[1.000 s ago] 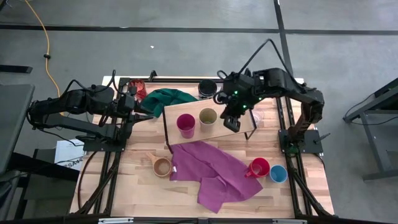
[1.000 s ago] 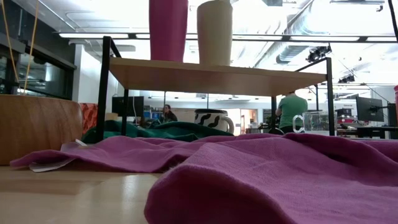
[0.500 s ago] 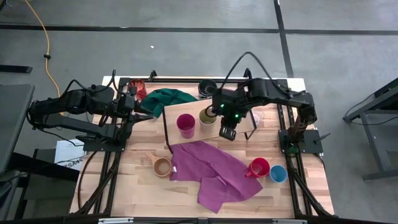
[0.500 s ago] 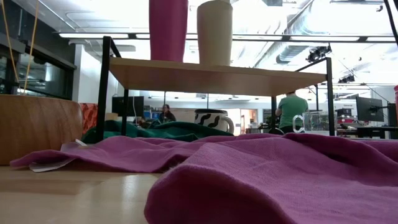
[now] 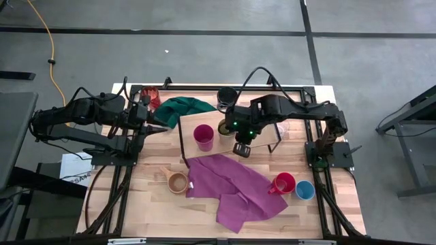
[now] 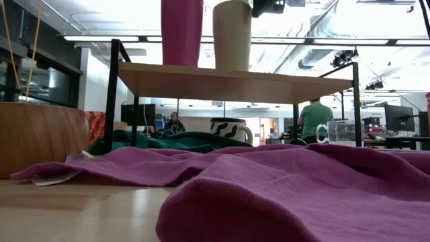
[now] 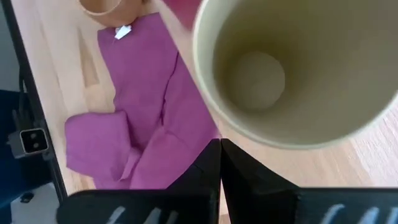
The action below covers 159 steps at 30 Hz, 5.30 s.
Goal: Stack small to large cups/mugs on shelf
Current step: Put the white cup on the shelf, then adjust the pink cup on the shelf
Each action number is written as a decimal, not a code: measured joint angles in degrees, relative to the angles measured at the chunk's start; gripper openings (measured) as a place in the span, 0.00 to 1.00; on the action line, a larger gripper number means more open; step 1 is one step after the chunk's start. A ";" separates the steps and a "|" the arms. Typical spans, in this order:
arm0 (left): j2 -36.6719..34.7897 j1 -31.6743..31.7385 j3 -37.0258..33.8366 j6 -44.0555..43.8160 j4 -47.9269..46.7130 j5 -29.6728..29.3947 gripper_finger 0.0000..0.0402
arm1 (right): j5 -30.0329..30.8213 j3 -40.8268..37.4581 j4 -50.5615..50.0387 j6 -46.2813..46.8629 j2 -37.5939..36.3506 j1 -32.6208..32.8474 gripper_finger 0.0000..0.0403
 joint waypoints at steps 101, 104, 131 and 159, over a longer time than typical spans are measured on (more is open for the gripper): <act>-0.01 0.01 0.00 2.58 -1.29 0.81 0.18 | 6.77 -0.80 24.47 -1.46 6.05 -9.71 0.00; -0.02 0.00 0.00 2.58 -1.29 0.81 0.18 | 5.37 -0.80 24.00 -1.45 6.67 -9.71 0.00; 0.00 0.01 0.00 2.58 -1.38 0.81 0.18 | -0.62 -0.82 29.98 -1.52 7.23 -9.40 0.00; -0.02 0.00 0.00 2.49 -1.42 0.81 0.18 | 2.68 -0.89 23.63 -0.40 8.30 -8.94 0.00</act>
